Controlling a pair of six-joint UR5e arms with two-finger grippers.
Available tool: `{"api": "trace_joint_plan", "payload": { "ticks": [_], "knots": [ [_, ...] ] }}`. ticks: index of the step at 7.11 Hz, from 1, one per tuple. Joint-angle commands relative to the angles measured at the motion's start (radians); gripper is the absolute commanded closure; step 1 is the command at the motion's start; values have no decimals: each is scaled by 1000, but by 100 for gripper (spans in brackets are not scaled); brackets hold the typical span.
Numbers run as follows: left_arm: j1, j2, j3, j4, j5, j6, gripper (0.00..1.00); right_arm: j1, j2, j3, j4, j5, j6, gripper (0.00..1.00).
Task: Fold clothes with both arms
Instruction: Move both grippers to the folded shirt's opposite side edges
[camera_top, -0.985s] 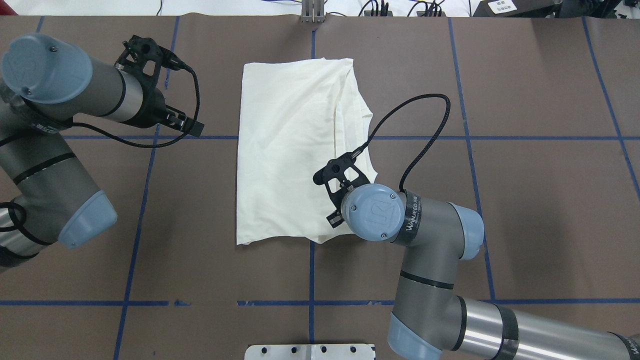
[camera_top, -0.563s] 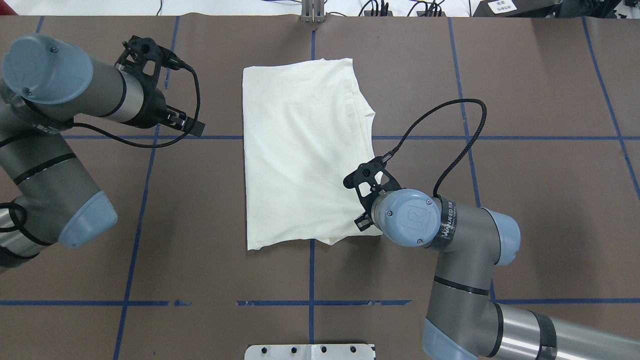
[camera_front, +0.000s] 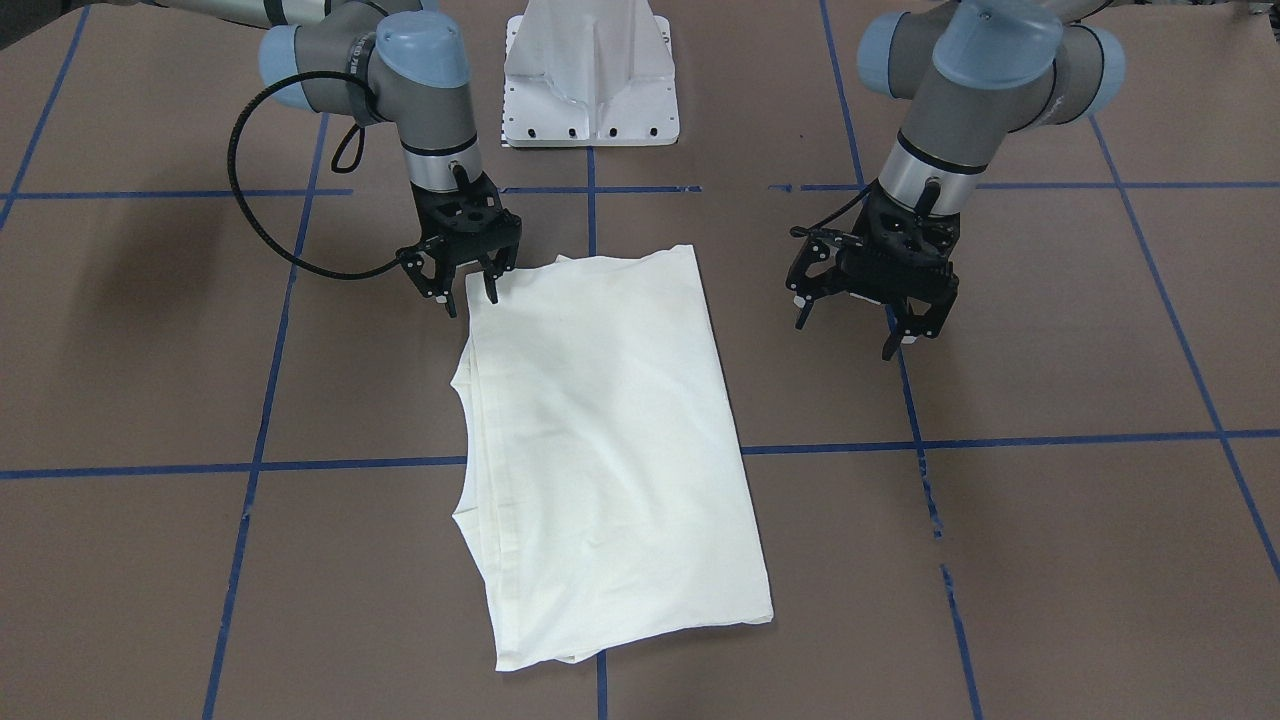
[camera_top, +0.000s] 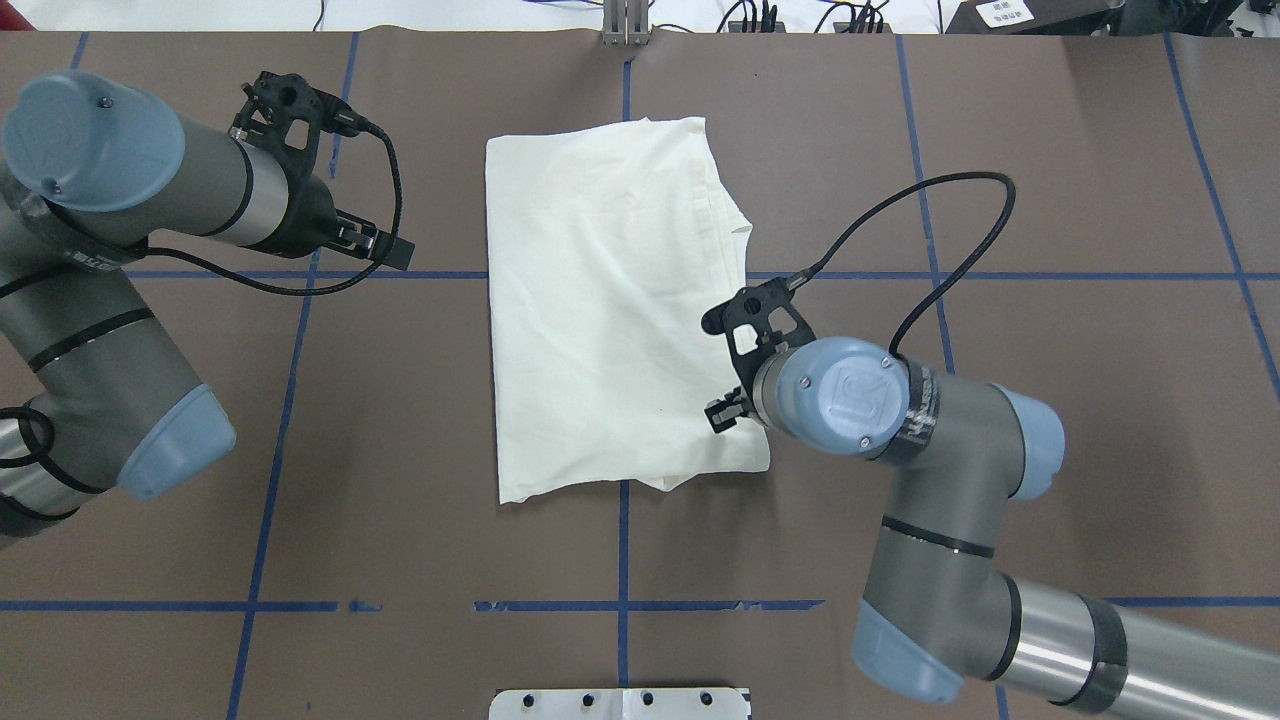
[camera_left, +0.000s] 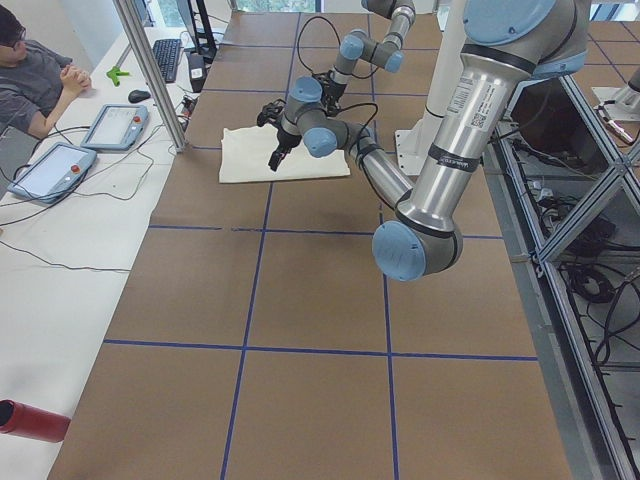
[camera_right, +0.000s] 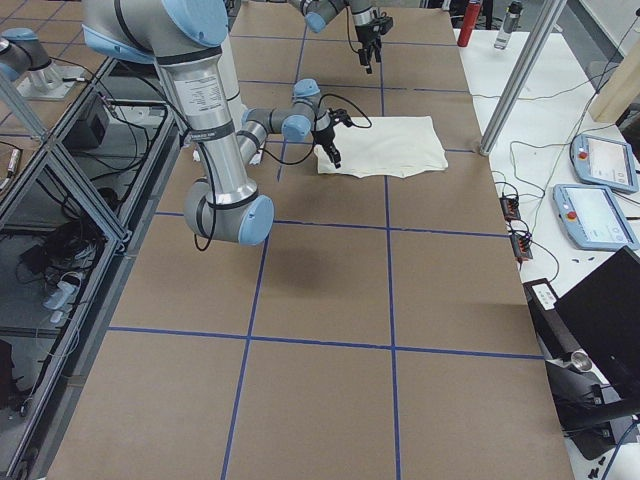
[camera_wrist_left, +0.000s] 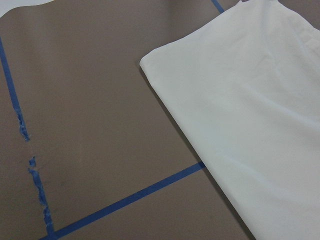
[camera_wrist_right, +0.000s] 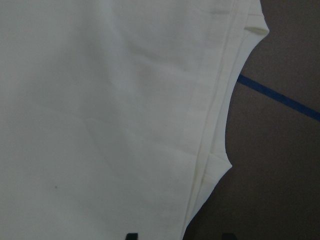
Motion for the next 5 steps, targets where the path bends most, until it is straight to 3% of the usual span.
{"api": "trace_joint_plan", "payload": {
  "ticks": [1, 2, 4, 5],
  "knots": [
    [28, 0, -37, -14, 0, -172, 0, 138, -22, 13, 152, 187, 127, 0],
    [64, 11, -51, -59, 2, -294, 0, 157, -57, 12, 259, 191, 264, 0],
    [197, 76, -59, -235, 116, -575, 7, 165, -180, 12, 513, 188, 498, 0],
    [233, 110, -58, -304, 142, -794, 22, 168, -200, 12, 523, 173, 641, 0]
  ]
}}
